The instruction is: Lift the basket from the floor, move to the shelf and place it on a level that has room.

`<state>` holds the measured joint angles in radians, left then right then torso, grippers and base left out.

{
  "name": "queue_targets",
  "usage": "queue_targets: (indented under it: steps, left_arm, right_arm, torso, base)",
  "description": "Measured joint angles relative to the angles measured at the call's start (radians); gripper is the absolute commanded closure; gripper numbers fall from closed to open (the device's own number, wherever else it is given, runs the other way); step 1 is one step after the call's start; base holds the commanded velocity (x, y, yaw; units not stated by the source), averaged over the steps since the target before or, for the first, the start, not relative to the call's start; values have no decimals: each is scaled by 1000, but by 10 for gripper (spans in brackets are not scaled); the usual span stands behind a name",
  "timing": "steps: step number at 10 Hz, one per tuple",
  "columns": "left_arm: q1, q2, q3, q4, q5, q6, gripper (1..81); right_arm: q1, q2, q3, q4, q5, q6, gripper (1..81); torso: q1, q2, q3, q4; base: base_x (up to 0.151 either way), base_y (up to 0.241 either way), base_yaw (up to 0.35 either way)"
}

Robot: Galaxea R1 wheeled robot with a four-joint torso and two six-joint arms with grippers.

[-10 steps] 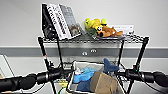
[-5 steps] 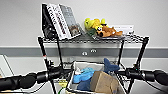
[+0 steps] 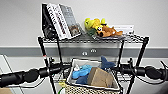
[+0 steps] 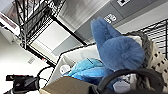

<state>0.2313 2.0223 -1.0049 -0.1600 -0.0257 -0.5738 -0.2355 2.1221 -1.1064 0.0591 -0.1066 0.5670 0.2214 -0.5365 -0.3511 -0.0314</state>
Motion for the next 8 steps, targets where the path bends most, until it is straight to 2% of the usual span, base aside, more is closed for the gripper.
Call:
queue_targets:
  steps: [2, 6, 8]
  left_arm:
    - [-26, 25, -55, -1, 12, 0, 811]
    - [-52, 104, -162, -3, 78, -6, 811]
    - [-53, 143, -233, -3, 112, -6, 811]
  right_arm:
    - [32, 39, -53, 8, -4, 0, 811]
    - [72, 51, -117, 16, -10, 10, 811]
    - [75, 100, -176, 15, -11, 10, 811]
  torso:
    - [0, 0, 0, 0]
    - [0, 0, 0, 0]
    - [0, 0, 0, 0]
  base:
    - [0, 0, 0]
    - [0, 0, 0]
    - [0, 0, 0]
